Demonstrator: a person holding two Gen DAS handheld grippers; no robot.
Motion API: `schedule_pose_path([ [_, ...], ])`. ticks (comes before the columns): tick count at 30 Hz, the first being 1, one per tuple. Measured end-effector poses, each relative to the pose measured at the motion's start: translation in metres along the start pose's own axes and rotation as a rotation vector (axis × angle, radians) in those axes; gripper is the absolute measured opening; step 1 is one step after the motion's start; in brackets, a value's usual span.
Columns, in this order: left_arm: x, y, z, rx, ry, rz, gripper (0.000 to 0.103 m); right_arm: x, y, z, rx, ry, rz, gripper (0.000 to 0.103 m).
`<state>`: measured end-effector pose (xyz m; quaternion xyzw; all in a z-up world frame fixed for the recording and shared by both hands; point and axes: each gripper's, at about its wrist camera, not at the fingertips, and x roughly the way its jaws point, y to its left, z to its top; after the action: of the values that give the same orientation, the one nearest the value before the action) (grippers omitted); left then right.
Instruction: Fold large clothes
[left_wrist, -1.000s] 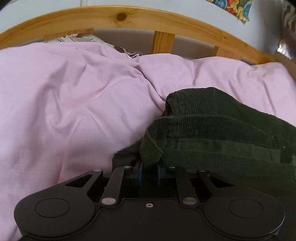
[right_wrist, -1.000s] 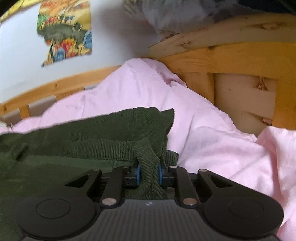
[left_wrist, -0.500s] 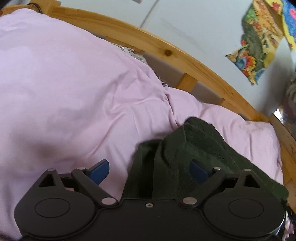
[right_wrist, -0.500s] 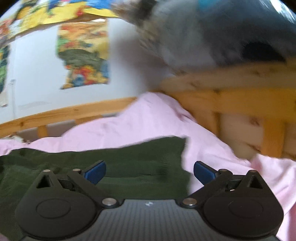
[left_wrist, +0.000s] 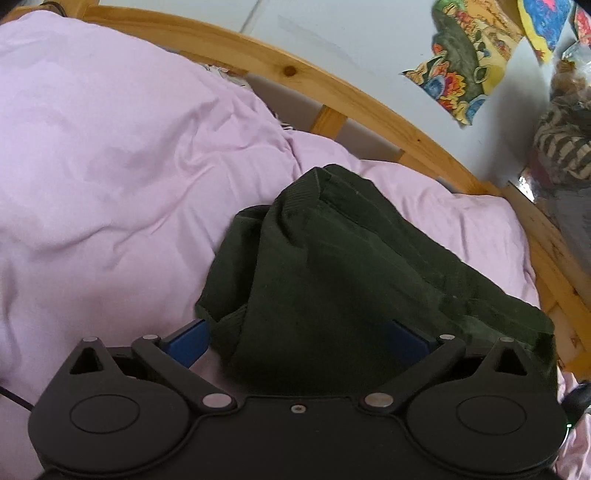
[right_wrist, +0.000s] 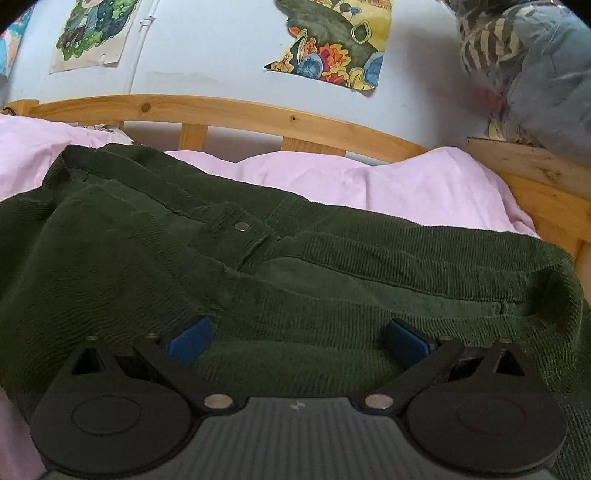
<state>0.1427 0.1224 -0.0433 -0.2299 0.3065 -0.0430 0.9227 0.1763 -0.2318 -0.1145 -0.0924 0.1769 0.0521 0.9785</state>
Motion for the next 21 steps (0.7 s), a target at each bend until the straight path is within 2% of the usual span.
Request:
schedule_pose_path([
  [3, -0.002, 0.002, -0.006, -0.028, 0.046, -0.029, 0.102, -0.013, -0.009, 0.004, 0.035, -0.023, 0.029, 0.103],
  [7, 0.004, 0.008, -0.021, -0.105, 0.094, 0.012, 0.099, -0.032, -0.019, 0.011, 0.051, -0.060, -0.006, 0.103],
  [11, 0.013, 0.015, -0.023, -0.196, 0.084, 0.058, 0.095, -0.015, -0.018, 0.000, 0.035, 0.013, -0.015, 0.103],
  [15, 0.021, 0.016, -0.019, -0.238, 0.080, 0.054, 0.097, -0.019, -0.023, 0.007, 0.049, 0.007, 0.008, 0.103],
  [17, 0.025, 0.015, -0.018, -0.237, 0.090, 0.045, 0.099, -0.033, -0.033, 0.017, 0.060, -0.055, -0.036, 0.103],
  [19, 0.028, 0.012, -0.018, -0.234, 0.097, 0.023, 0.100, -0.047, -0.053, 0.025, 0.095, -0.111, -0.118, 0.103],
  [21, 0.032, 0.009, -0.018, -0.229, 0.109, -0.019, 0.099, -0.055, -0.079, 0.028, 0.150, -0.111, -0.207, 0.103],
])
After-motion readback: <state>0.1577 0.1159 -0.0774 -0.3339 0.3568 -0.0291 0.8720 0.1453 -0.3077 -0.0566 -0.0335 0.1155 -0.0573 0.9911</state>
